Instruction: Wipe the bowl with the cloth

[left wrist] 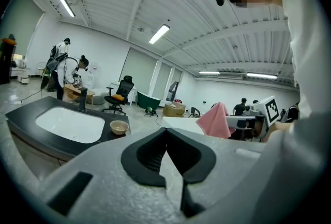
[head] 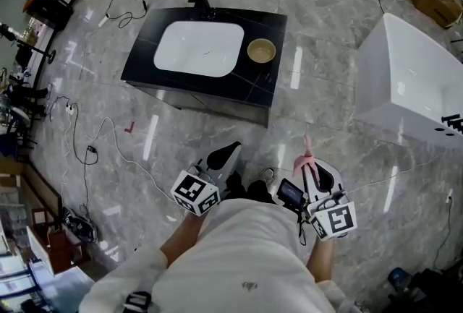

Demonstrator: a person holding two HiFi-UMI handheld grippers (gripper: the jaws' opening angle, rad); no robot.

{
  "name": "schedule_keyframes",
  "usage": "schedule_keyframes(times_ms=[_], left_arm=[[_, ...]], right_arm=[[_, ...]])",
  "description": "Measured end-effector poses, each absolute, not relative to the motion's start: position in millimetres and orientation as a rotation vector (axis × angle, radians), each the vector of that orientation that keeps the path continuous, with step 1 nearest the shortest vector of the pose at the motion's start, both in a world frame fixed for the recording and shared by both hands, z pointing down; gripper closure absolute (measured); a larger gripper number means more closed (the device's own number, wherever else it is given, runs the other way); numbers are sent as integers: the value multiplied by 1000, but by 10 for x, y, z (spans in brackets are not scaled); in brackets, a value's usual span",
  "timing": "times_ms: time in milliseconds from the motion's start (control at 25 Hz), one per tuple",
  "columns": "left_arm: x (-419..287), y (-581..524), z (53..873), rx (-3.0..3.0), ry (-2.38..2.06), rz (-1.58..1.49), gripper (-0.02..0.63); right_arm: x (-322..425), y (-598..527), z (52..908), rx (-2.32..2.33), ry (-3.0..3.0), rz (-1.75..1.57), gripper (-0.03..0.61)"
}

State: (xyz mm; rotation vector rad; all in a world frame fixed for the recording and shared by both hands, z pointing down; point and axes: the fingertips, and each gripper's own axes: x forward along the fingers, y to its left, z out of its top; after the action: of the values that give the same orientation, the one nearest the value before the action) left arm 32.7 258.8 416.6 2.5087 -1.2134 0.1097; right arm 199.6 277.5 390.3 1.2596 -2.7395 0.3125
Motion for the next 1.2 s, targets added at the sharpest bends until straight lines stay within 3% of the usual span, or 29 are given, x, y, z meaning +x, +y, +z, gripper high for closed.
schedule_keyframes(times_ms=[440, 1200], left_arm=[[260, 2169, 4357, 2485, -1190, 154, 603], [-181, 207, 4530, 2404, -1038, 157, 603]], right_arm=[[1986, 2485, 3997, 1337, -2692, 327, 563], [1496, 879, 3698, 1493, -2544, 268, 563]])
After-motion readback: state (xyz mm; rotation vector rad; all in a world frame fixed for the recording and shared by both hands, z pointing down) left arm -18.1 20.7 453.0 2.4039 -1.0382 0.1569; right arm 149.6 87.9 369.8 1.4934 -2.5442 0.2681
